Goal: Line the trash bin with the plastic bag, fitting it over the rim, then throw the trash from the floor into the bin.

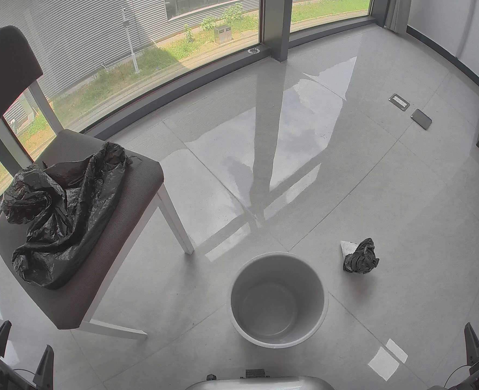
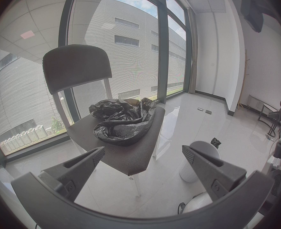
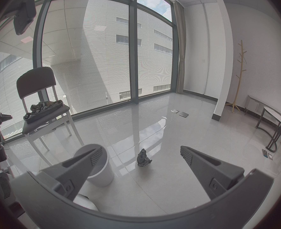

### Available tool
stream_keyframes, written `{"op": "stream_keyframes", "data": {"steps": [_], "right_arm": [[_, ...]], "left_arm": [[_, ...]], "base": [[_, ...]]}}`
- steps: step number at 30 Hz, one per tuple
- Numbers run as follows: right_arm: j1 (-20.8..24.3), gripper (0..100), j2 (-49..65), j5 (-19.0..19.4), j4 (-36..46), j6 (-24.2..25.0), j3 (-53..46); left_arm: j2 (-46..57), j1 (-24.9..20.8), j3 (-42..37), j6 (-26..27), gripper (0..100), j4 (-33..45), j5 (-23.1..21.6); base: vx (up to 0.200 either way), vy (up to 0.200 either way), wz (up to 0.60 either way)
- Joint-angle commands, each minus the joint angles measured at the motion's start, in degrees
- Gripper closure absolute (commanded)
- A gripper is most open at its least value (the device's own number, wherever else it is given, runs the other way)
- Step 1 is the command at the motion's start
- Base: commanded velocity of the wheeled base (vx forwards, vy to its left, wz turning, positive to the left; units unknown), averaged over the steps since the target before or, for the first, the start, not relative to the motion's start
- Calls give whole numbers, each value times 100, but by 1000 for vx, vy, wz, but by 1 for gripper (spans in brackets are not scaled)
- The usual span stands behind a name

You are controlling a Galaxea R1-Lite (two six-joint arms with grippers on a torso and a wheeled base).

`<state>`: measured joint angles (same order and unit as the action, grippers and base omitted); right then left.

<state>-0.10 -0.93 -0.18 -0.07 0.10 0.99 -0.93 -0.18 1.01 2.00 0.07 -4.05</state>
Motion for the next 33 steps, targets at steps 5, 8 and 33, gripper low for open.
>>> {"op": "stream_keyframes", "data": {"steps": [5, 8, 33], "right_arm": [[1, 0, 66, 1, -1, -1, -99], [1, 0, 57, 1, -1, -1, -99], [1, 0, 57, 1, -1, -1, -99]], "left_arm": [[-4, -43, 321, -244, 0, -157, -184], [-136, -78, 584, -376, 0, -192, -175], [-5067, 1143, 4847, -1597, 0, 4282, 1372]], "base": [[0, 0, 0], [0, 0, 0], [0, 0, 0]]}}
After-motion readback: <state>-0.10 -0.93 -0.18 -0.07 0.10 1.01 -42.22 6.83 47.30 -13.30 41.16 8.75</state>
